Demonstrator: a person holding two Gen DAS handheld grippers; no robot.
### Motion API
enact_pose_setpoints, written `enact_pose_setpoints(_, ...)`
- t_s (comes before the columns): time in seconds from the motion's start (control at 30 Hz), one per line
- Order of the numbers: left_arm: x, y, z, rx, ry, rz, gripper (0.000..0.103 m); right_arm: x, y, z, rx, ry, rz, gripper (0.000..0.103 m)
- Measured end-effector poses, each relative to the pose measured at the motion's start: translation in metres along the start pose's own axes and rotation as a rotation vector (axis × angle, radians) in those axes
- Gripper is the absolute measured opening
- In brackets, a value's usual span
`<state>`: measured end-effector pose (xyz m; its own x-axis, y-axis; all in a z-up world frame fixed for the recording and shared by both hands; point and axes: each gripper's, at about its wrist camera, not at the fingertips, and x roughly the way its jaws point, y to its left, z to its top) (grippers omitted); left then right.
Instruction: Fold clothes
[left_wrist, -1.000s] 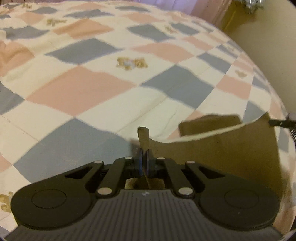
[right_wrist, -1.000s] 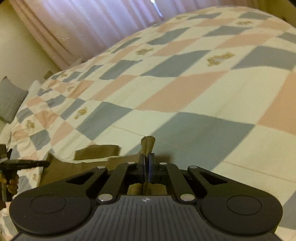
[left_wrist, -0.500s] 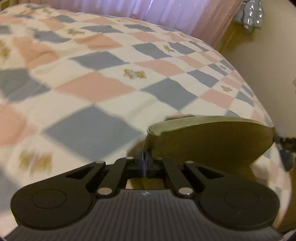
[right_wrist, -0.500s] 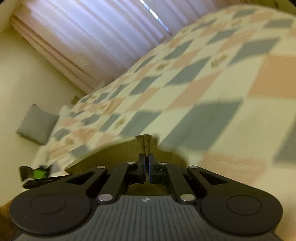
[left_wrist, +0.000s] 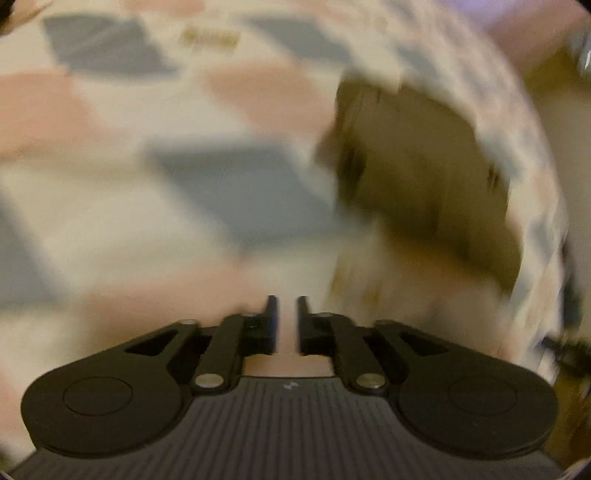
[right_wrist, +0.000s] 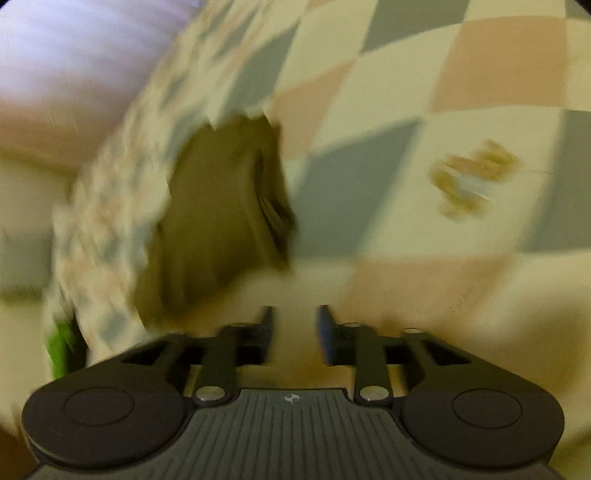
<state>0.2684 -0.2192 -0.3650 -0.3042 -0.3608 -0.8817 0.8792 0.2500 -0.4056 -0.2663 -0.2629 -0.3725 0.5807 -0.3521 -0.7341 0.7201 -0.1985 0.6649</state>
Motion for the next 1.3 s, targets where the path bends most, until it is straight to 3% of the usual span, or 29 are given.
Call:
enact_pose_setpoints(0.03, 0.009, -0.005, 0.016, -0.01, -0.051, -0.03, 0.033, 0.012, 0.006, 0.007, -0.006, -0.015, 0.017, 0.046)
enact_pose_setpoints(0.1, 0.027, -0.017, 0.043, 0.019, -0.127, -0.038, 0.037, 0.036, 0.018, 0.021, -0.027, -0.041, 0.051, 0.046)
enact_pose_setpoints(0.17, 0.043, -0.022, 0.065, 0.022, -0.146, -0.054, 0.04, 0.056, 0.024, 0.028, -0.067, -0.032, 0.043, 0.052)
enact_pose_setpoints(0.23, 0.055, -0.02, 0.08, -0.006, -0.156, -0.071, 0.05, 0.072, 0.022, 0.03, -0.075, -0.008, 0.023, 0.053)
enact_pose_setpoints(0.37, 0.071, -0.015, 0.088, -0.051, -0.128, -0.139, 0.054, 0.09, 0.007, 0.024, 0.001, 0.01, 0.04, 0.054)
enact_pose_setpoints(0.43, 0.078, -0.015, 0.089, -0.057, -0.11, -0.176, 0.037, 0.095, 0.002, 0.022, 0.016, 0.008, 0.057, 0.053)
enact_pose_setpoints(0.47, 0.081, -0.016, 0.09, -0.058, -0.102, -0.188, 0.029, 0.097, -0.001, 0.023, 0.024, 0.024, 0.066, 0.041)
enact_pose_setpoints(0.5, 0.081, -0.018, 0.09, -0.053, -0.099, -0.187, 0.007, 0.1, -0.002, 0.023, 0.037, 0.049, 0.076, 0.013)
enact_pose_setpoints(0.57, 0.077, -0.024, 0.087, -0.03, -0.102, -0.183, 0.002, 0.099, -0.001, 0.024, 0.054, 0.086, 0.09, 0.008)
enact_pose_setpoints(0.67, 0.058, -0.035, 0.077, 0.026, -0.112, -0.181, 0.002, 0.075, 0.007, 0.019, 0.026, 0.044, 0.112, 0.004)
enact_pose_setpoints(0.87, -0.03, -0.045, 0.021, 0.131, -0.132, -0.239, 0.001, -0.01, 0.026, -0.011, -0.044, -0.06, 0.154, 0.004)
enact_pose_setpoints(1.03, -0.093, -0.03, -0.075, 0.164, -0.051, -0.252, 0.002, -0.086, 0.013, -0.087, -0.03, -0.098, 0.051, 0.004)
enact_pose_setpoints(1.17, -0.083, -0.013, -0.154, 0.207, 0.075, -0.185, 0.002, -0.103, -0.019, -0.152, 0.048, -0.07, -0.062, 0.003)
enact_pose_setpoints(1.3, -0.031, 0.012, -0.19, 0.161, 0.173, -0.07, 0.001, -0.065, -0.069, -0.189, 0.124, -0.014, -0.204, 0.004)
